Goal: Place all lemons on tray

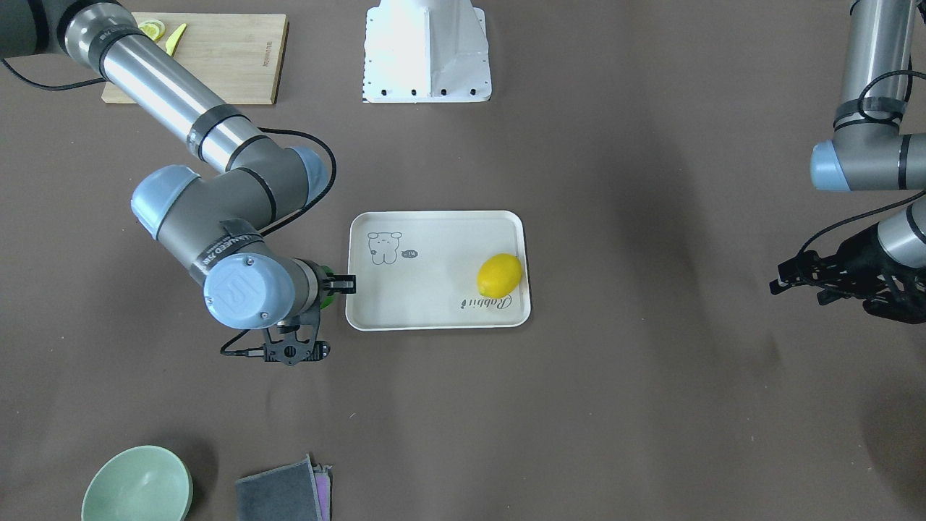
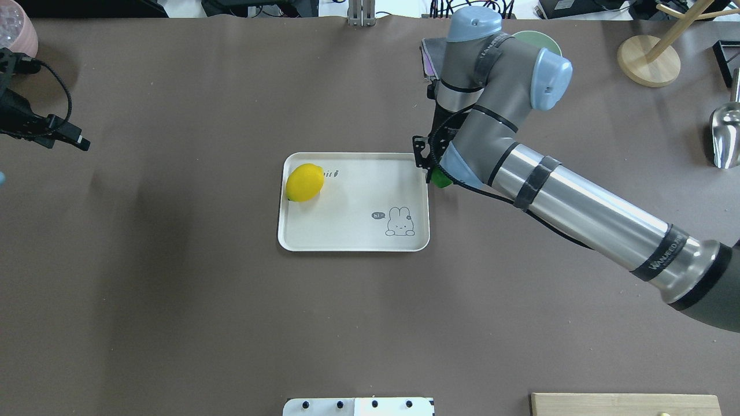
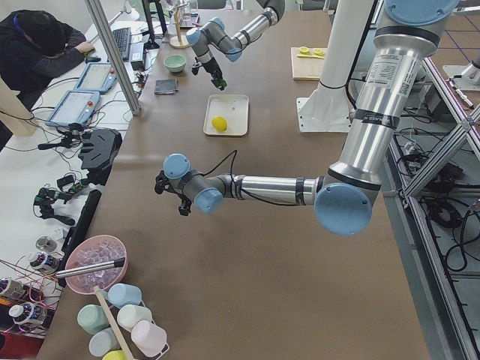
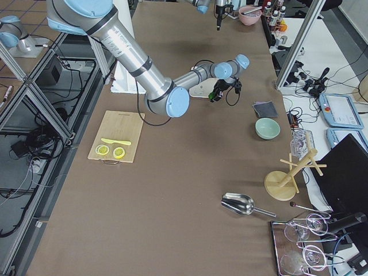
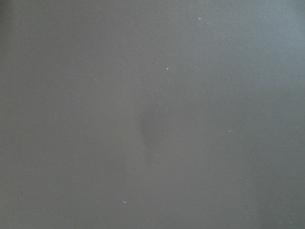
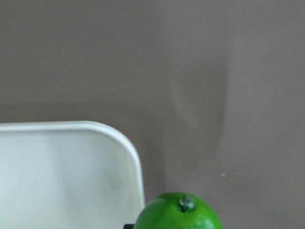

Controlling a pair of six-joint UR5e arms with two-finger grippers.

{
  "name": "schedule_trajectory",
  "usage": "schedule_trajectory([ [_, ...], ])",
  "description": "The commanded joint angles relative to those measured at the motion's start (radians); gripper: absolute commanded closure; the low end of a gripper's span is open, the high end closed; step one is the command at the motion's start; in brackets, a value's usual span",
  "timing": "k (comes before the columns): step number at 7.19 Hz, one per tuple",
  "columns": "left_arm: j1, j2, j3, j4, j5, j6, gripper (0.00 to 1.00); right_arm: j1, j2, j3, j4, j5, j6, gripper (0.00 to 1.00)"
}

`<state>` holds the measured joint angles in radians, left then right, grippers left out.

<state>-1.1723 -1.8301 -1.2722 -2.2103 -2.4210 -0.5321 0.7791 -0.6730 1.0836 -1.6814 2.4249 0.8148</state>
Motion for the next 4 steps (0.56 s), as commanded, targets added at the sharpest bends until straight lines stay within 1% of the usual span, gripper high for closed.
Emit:
schedule_trajectory([
  [1,0.0,0.0,0.001,0.0,0.0,0.0,0.02,-0.027,0.093,-0.092,0.032,0.0,0.069,1.0],
  [2,0.0,0.0,0.001,0.0,0.0,0.0,0.02,-0.034,0.095,-0.091,0.034,0.0,0.067,1.0],
  [3,0.0,0.0,0.001,0.0,-0.001,0.0,0.02,-0.04,0.093,-0.09,0.04,-0.007,0.063,0.01],
  [4,0.0,0.0,0.001,0.0,0.0,0.0,0.02,-0.04,0.093,-0.091,0.08,-0.01,0.082,0.0],
])
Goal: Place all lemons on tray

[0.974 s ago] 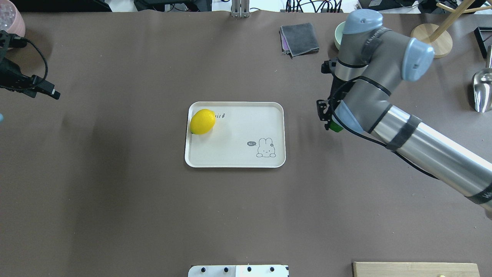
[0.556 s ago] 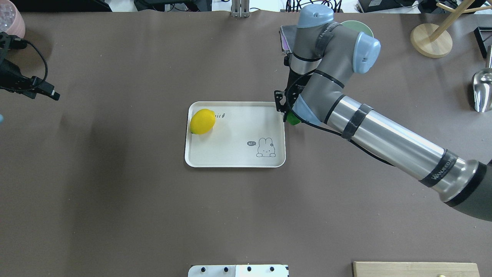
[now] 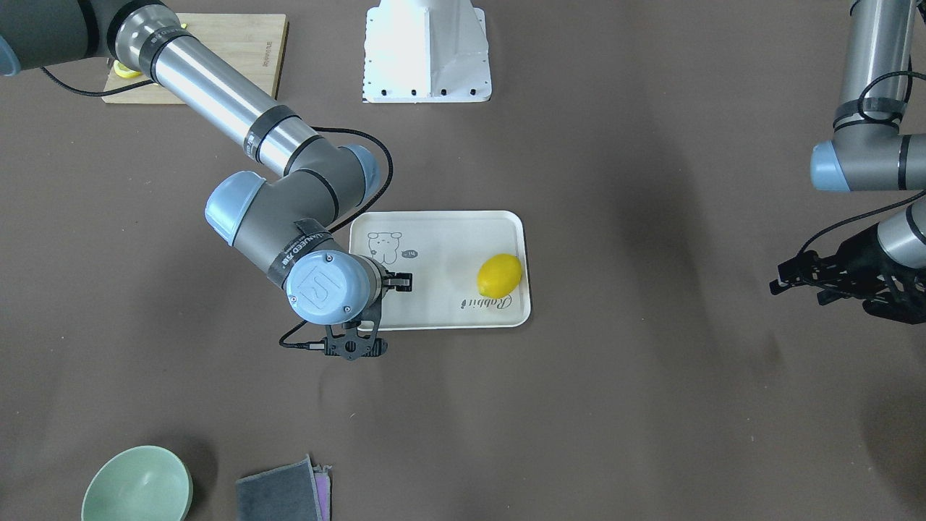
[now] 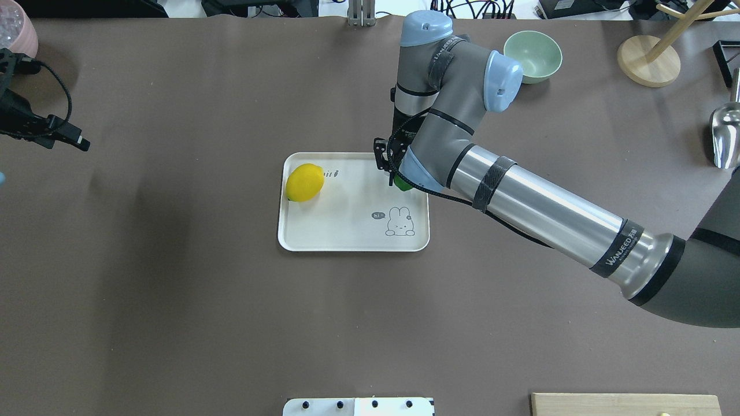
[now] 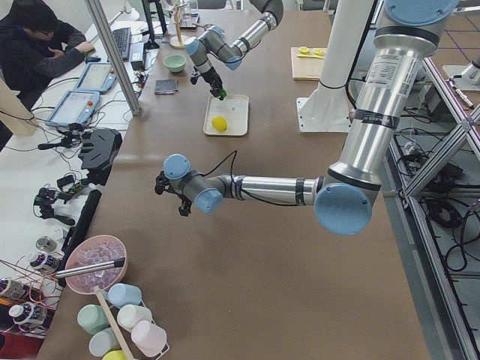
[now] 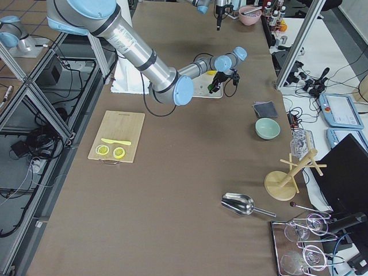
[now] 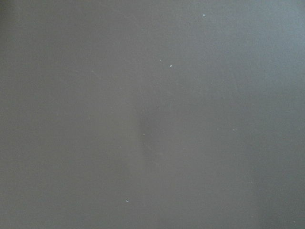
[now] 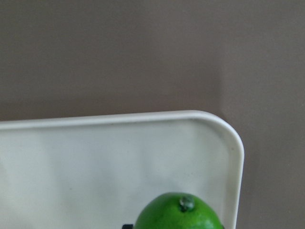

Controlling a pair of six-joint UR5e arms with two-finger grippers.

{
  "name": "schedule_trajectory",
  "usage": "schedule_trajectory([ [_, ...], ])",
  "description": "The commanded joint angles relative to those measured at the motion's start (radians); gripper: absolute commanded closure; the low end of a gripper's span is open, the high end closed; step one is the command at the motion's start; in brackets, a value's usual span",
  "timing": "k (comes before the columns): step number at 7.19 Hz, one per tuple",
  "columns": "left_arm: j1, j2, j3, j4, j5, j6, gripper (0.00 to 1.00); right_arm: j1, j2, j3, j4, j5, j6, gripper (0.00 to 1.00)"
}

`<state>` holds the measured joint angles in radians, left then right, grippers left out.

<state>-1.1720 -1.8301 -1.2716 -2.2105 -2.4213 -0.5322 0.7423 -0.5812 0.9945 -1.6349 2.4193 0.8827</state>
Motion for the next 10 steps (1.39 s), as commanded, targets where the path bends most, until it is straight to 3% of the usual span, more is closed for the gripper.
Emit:
schedule_trajectory([
  [1,0.0,0.0,-0.002,0.0,-0.001,-0.003,0.02,-0.001,0.001,-0.004,0.035,-0.003,0.019,0.0],
  [3,-0.002,0.0,-0.009,0.002,-0.008,-0.005,0.02,0.023,-0.002,0.0,0.049,-0.003,0.004,0.0],
  [4,-0.014,0.0,-0.012,0.003,-0.01,-0.002,0.02,0.063,-0.037,0.004,0.138,-0.005,0.001,0.0],
  [6,-0.095,0.0,-0.012,0.067,-0.085,0.011,0.03,0.141,-0.263,0.167,0.283,-0.064,-0.017,0.0],
  [7,-0.115,0.006,-0.026,0.071,-0.087,0.017,0.03,0.196,-0.373,0.252,0.287,-0.069,-0.086,0.0],
  [9,-0.156,0.119,-0.031,0.113,-0.11,0.21,0.03,0.308,-0.562,0.356,0.28,-0.071,-0.3,0.0],
  [10,-0.191,0.15,-0.055,0.238,-0.113,0.309,0.03,0.366,-0.656,0.409,0.276,-0.069,-0.421,0.0],
])
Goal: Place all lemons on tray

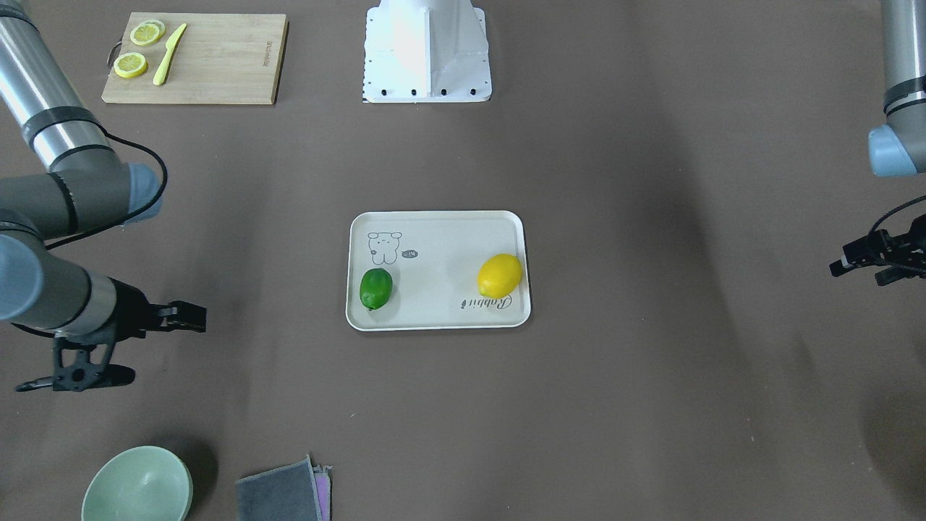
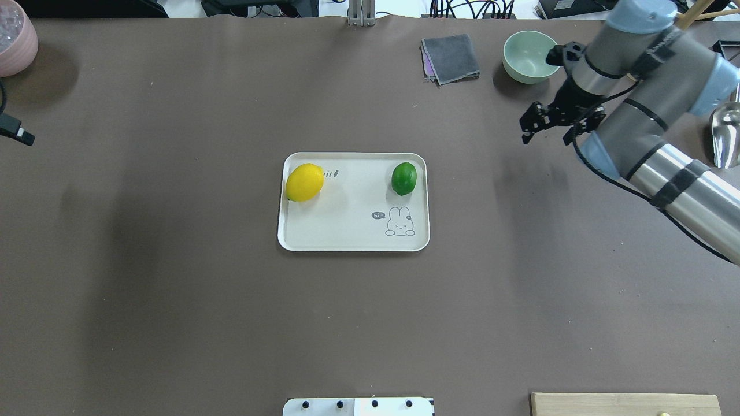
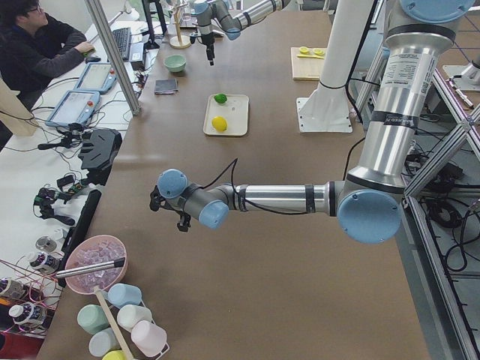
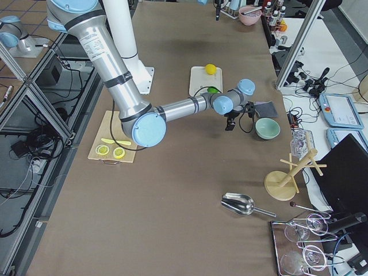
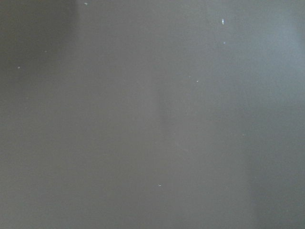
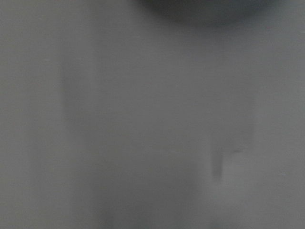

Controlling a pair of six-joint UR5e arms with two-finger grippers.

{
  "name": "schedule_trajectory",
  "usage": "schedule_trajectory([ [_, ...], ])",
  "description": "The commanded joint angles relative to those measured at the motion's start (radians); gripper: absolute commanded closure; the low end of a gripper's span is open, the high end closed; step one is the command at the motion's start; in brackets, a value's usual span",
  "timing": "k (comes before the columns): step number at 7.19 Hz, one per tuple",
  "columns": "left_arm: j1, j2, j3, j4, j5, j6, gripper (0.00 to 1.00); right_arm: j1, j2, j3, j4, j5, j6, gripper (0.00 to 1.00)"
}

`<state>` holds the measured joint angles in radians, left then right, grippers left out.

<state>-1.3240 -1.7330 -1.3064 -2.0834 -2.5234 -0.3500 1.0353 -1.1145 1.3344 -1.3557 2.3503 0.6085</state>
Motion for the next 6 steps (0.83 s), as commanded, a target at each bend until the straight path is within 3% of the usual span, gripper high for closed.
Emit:
schedule_trajectory([
  [1,-0.069,0.064,-0.081,0.295,-0.011,0.202,0.03,0.127,-0.23,0.121,-0.005,0.0,-0.25,0.0],
  [2,-0.09,0.061,-0.175,0.51,-0.003,0.21,0.03,0.185,-0.311,0.15,-0.006,0.003,-0.367,0.0],
  [3,-0.112,0.069,-0.289,0.605,0.029,0.21,0.03,0.24,-0.397,0.202,-0.006,0.009,-0.41,0.0],
  [4,-0.109,0.12,-0.353,0.606,0.073,0.212,0.03,0.291,-0.475,0.245,-0.006,0.013,-0.414,0.0],
  [6,-0.103,0.112,-0.338,0.603,0.098,0.214,0.03,0.429,-0.565,0.258,-0.017,0.012,-0.573,0.0],
])
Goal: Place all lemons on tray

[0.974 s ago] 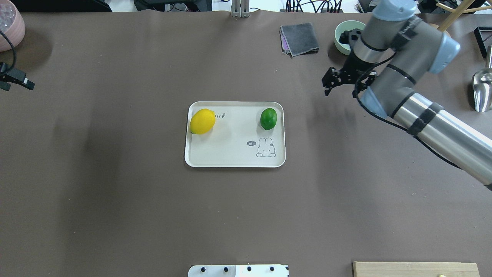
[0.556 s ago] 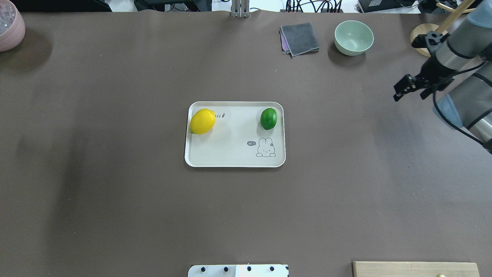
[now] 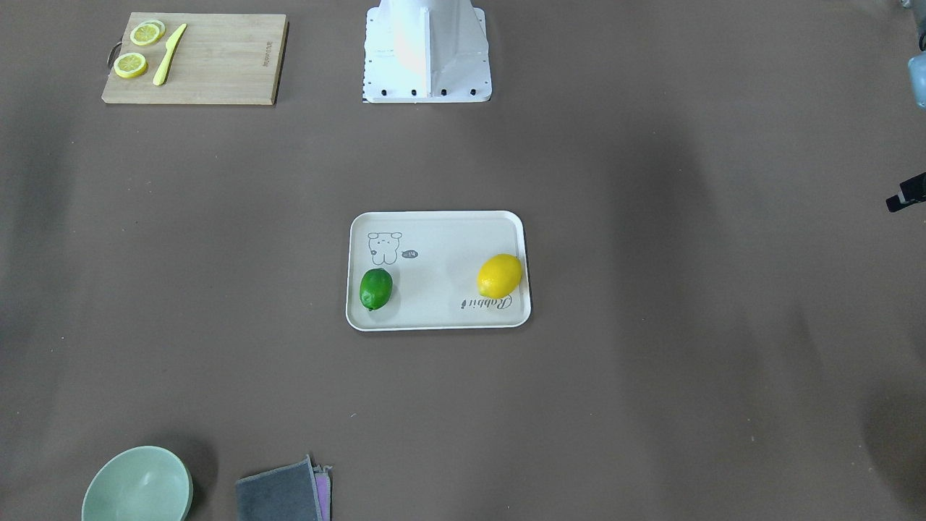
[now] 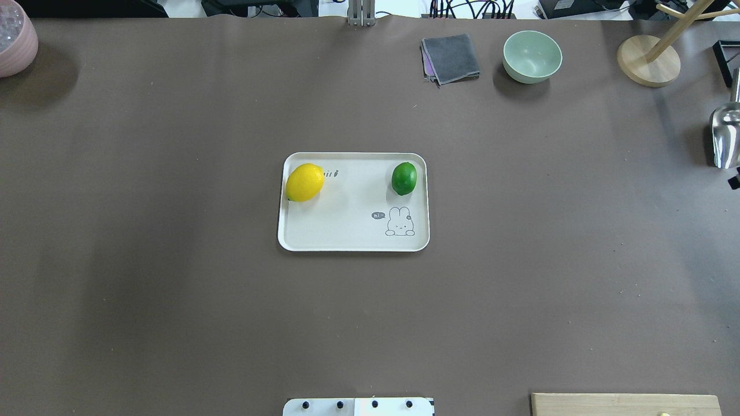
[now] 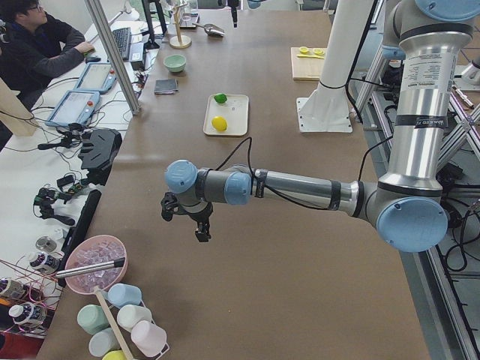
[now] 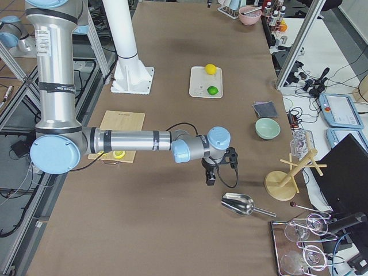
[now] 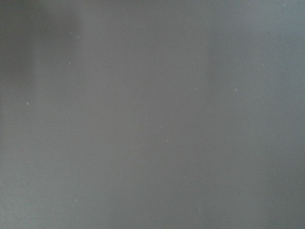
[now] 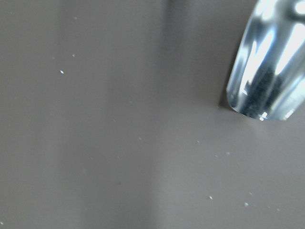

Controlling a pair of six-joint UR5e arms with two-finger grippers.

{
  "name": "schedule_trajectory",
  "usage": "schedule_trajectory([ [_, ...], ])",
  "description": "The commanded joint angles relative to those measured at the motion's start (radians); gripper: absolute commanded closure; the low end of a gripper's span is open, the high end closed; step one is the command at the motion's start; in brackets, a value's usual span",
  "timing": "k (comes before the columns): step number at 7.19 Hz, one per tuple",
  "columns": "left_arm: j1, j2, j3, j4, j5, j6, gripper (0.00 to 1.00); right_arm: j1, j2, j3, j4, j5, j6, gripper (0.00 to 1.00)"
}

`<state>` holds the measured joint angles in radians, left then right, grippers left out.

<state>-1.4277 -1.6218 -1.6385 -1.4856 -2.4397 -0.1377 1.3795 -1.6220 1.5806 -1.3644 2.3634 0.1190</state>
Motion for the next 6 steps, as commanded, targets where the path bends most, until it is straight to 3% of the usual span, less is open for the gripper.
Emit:
schedule_trajectory([
  [1,0.001,0.002,-0.004,0.002,0.014,0.001,0.03,0.136,-0.077,-0.002,-0.021,-0.006,-0.134,0.0],
  [3,0.001,-0.004,0.002,0.002,0.013,0.0,0.03,0.147,-0.047,0.01,-0.089,-0.018,-0.048,0.0],
  [6,0.003,-0.007,0.003,0.001,0.01,0.0,0.03,0.122,-0.032,0.039,-0.091,-0.013,0.028,0.0],
])
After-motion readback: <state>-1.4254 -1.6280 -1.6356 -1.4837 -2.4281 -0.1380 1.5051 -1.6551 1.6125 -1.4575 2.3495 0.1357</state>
